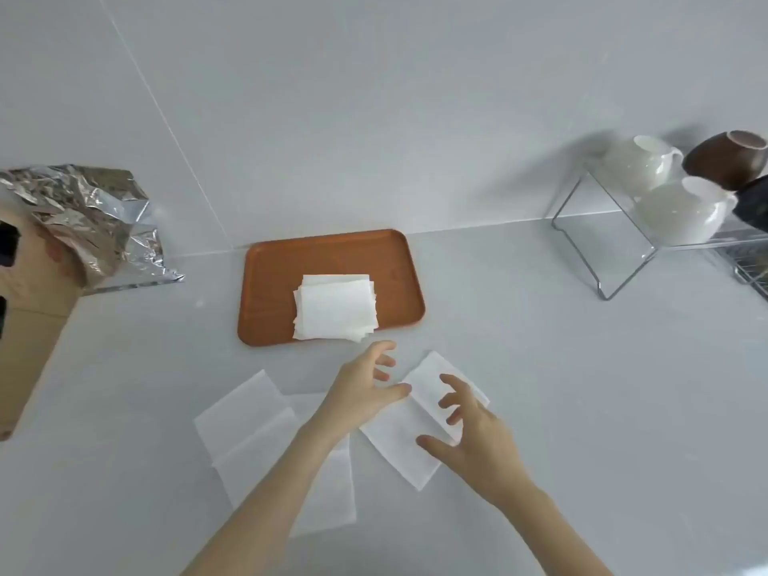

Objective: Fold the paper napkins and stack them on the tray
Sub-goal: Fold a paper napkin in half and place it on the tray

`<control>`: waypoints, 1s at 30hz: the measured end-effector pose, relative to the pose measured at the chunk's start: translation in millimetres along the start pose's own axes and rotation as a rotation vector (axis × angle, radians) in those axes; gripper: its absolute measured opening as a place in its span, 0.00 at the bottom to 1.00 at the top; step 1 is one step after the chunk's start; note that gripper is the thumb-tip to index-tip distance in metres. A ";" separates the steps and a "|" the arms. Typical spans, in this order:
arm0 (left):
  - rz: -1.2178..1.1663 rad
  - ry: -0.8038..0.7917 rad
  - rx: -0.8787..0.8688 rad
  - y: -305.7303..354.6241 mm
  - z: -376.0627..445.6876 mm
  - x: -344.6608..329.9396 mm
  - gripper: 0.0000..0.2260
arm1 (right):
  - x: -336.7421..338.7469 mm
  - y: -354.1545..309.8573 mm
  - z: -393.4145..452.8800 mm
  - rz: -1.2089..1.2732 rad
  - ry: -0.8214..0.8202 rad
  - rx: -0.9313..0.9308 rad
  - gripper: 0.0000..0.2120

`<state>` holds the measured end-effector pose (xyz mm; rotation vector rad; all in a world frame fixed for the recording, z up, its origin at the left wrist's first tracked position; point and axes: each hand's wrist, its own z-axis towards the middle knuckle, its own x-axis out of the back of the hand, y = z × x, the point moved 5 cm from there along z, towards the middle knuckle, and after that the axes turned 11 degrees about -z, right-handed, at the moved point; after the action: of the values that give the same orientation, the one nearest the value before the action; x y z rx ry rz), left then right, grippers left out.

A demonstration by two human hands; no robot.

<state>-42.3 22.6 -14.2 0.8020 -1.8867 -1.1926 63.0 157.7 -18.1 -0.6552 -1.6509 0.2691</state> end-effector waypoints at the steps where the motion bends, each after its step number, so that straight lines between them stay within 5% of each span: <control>1: 0.017 -0.019 -0.001 1.9 5.0 -4.9 0.25 | 4.4 7.6 1.7 -0.010 0.011 -0.015 0.33; 8: 0.302 -0.107 -0.120 8.4 53.3 -38.9 0.13 | 17.5 56.5 26.3 0.001 0.132 -0.182 0.14; 14: 0.500 -0.116 -0.212 -1.6 79.1 -56.9 0.15 | 7.1 72.1 43.9 -0.034 0.103 -0.296 0.09; 19: 0.519 -0.095 -0.309 -3.8 79.1 -53.7 0.04 | 3.7 73.5 51.2 -0.041 0.095 -0.294 0.02; 22: 0.469 -0.087 -0.318 1.7 72.3 -44.4 0.02 | 10.7 66.4 60.9 -0.015 0.087 -0.260 0.02; 30: 0.319 0.257 -0.532 73.4 30.2 32.9 0.08 | 96.7 -18.1 82.1 0.204 0.268 0.102 0.12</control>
<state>-93.2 36.6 53.6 0.3278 -1.3346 -1.2369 -26.6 212.2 55.4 -0.7491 -1.3075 0.3928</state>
